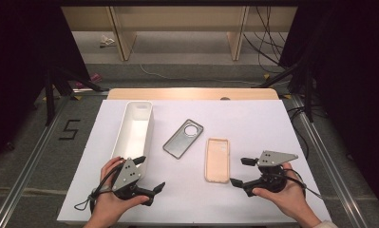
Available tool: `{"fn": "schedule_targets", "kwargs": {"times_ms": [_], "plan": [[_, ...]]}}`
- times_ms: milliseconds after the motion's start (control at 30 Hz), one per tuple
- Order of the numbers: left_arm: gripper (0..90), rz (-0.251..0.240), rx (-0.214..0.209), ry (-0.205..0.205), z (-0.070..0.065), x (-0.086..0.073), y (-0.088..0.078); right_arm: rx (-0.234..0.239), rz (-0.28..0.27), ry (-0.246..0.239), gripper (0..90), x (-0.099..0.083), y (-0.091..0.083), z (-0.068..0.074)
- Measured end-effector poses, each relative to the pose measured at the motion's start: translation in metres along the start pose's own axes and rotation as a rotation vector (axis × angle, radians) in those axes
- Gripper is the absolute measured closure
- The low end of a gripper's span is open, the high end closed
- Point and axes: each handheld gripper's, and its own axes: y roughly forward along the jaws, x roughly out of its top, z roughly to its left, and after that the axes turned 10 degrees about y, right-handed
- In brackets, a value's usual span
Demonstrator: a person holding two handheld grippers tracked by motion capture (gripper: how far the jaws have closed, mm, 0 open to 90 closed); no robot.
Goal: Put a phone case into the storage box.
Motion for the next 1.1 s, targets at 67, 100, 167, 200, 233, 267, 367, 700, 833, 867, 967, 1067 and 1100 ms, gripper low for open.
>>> {"fn": "schedule_targets", "kwargs": {"times_ms": [67,100,167,200,233,267,367,700,833,867,967,1067,1100], "plan": [[0.0,0.003,0.003,0.000,0.002,0.000,0.001,0.000,0.000,0.001,16.3,0.000,0.000,-0.001],[0.0,0.003,0.003,0.000,0.002,0.000,0.001,0.000,0.000,0.001,16.3,0.000,0.000,-0.001],[0.0,0.000,0.008,-0.006,0.003,-0.001,0.000,0.000,-0.001,0.006,16.5,-0.001,0.000,-0.002],[0.0,-0.003,0.011,-0.006,0.002,0.000,0.000,-0.002,0.001,0.004,16.8,-0.001,0.000,-0.002],[0.0,-0.004,0.010,-0.004,0.001,0.000,0.000,-0.007,0.005,-0.002,17.4,-0.001,0.001,-0.002],[0.0,-0.001,0.008,0.002,0.001,0.000,-0.001,-0.008,0.006,-0.002,19.1,0.000,0.001,-0.002],[0.0,-0.002,0.013,0.001,0.000,0.000,-0.002,-0.007,0.010,-0.017,32.1,0.005,0.004,0.003],[0.0,0.003,0.004,0.008,-0.001,0.001,-0.001,0.010,0.144,-0.089,88.1,0.038,0.062,0.026],[0.0,0.001,0.002,0.006,-0.001,0.001,-0.001,0.003,0.189,-0.091,90.0,0.053,0.092,0.030],[0.0,0.003,0.003,0.005,-0.001,0.000,-0.001,-0.009,0.212,-0.094,90.0,0.063,0.111,0.032],[0.0,0.010,0.001,0.006,-0.002,-0.001,-0.001,-0.027,0.235,-0.102,90.0,0.076,0.138,0.034],[0.0,0.008,0.002,0.005,-0.002,-0.001,-0.002,-0.048,0.261,-0.101,90.0,0.086,0.164,0.033],[0.0,0.008,0.003,0.004,-0.002,-0.001,-0.002,-0.053,0.265,-0.103,90.0,0.087,0.171,0.032]]}}
